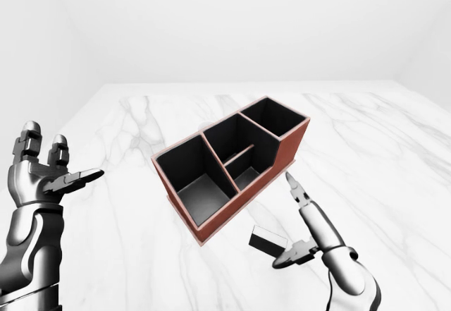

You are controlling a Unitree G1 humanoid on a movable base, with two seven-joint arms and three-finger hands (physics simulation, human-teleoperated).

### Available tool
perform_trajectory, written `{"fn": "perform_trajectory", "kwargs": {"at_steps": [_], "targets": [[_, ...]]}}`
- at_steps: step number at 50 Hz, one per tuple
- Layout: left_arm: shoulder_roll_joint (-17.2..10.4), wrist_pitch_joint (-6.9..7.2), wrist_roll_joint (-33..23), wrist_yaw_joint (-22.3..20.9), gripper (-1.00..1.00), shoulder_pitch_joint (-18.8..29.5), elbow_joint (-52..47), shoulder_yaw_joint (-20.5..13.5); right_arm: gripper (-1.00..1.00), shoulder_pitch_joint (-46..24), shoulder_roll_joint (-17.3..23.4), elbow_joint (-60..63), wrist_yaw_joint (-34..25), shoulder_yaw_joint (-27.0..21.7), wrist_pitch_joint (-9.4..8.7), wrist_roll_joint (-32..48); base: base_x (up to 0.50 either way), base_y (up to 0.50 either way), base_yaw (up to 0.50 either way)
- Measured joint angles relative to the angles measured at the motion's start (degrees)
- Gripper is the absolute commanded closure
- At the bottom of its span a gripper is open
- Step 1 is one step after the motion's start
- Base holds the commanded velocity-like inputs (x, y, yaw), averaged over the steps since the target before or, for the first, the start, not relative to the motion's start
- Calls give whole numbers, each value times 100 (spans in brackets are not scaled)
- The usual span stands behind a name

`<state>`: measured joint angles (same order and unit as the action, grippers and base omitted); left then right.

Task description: Pick up the book and place it in the left compartment of the caddy.

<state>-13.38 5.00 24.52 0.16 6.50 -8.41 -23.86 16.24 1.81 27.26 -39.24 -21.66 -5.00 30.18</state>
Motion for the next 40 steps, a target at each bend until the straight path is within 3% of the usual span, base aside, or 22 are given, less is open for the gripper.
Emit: {"fn": "perform_trajectory", "kwargs": {"at_steps": [40], "targets": [[10, 0, -41, 24, -100, -5, 18, 8, -100, -247, 365, -1135, 119, 111, 0, 155, 0, 0, 0]]}}
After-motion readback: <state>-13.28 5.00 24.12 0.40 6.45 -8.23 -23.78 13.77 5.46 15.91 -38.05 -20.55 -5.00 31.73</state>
